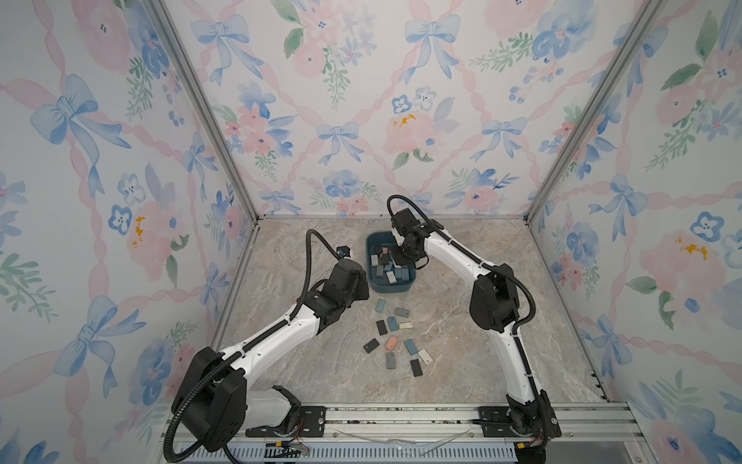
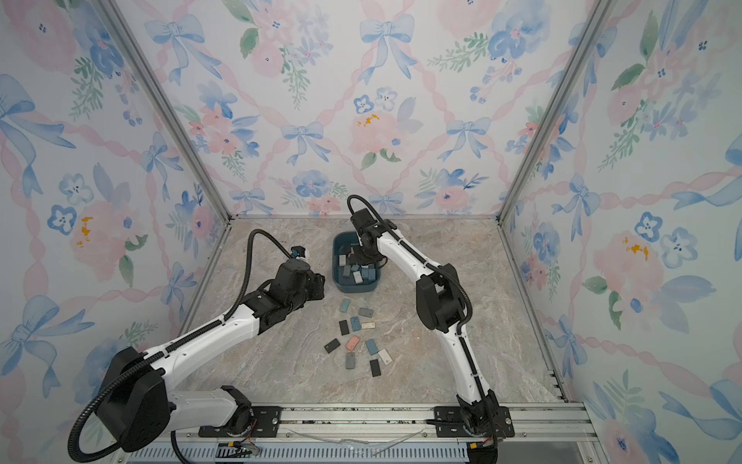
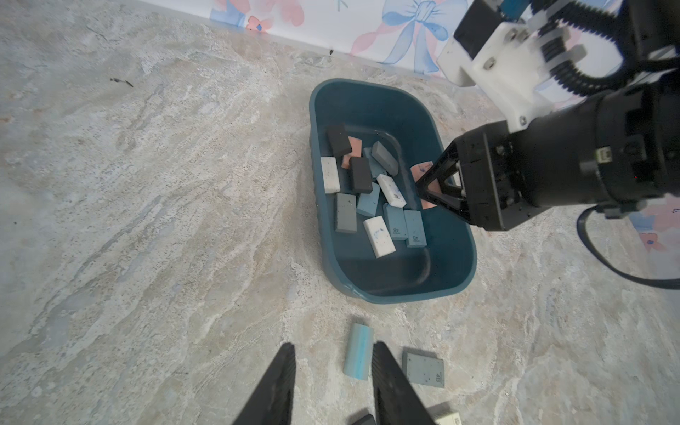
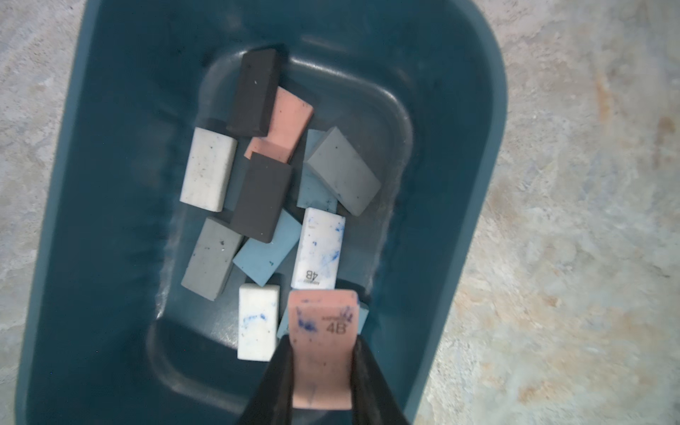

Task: Put the eraser in the storage box
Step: Place the eraser in the storage box.

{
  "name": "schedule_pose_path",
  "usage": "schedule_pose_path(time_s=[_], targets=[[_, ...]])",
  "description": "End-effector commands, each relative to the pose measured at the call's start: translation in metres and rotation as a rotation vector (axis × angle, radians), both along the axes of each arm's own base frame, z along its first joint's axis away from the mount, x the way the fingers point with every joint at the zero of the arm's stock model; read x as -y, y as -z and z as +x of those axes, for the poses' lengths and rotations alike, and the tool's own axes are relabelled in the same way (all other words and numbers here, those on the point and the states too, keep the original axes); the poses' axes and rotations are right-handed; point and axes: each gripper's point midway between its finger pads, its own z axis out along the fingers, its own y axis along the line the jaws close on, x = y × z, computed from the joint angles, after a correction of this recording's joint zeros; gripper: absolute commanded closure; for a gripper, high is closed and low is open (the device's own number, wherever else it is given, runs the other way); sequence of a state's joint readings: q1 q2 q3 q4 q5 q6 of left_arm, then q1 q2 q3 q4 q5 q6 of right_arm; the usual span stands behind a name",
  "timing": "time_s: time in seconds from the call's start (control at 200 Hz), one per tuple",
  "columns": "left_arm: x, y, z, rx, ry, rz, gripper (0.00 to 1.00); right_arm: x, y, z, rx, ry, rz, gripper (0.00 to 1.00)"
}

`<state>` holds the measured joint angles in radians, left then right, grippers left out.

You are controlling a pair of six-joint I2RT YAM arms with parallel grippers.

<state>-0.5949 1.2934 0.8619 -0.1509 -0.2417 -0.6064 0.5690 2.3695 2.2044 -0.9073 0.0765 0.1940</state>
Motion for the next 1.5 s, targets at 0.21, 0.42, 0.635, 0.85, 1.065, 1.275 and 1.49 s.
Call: schedule_pose_path(time_s=[0.21,0.42,0.635,0.85,1.065,1.275,1.49], targets=[[0.001,-0.006,0.005,0.011,-0.007,-0.025,0.63,0.006,0.017,0.011,-0.021,0.052,-0.019,0.73],[0.002,-0.007,0.005,0.011,-0.005,-0.028,0.63,0.007,0.024,0.013,-0.03,0.063,-0.022,0.72],[0.002,-0.007,0.005,0.011,-0.007,-0.032,0.63,0.006,0.029,0.013,-0.044,0.067,-0.023,0.7],[0.002,-0.007,0.005,0.01,-0.008,-0.032,0.63,0.006,0.027,0.013,-0.043,0.065,-0.02,0.61],[0.002,-0.008,0.004,0.013,-0.004,-0.035,0.63,0.006,0.016,0.013,-0.028,0.066,-0.01,0.59],[0.003,-0.006,0.001,0.007,0.011,-0.026,0.61,0.004,-0.018,0.011,0.021,0.055,0.025,0.58],[-0.002,0.001,-0.008,-0.031,0.048,0.048,0.59,0.003,-0.058,-0.001,0.081,0.04,0.096,0.58]])
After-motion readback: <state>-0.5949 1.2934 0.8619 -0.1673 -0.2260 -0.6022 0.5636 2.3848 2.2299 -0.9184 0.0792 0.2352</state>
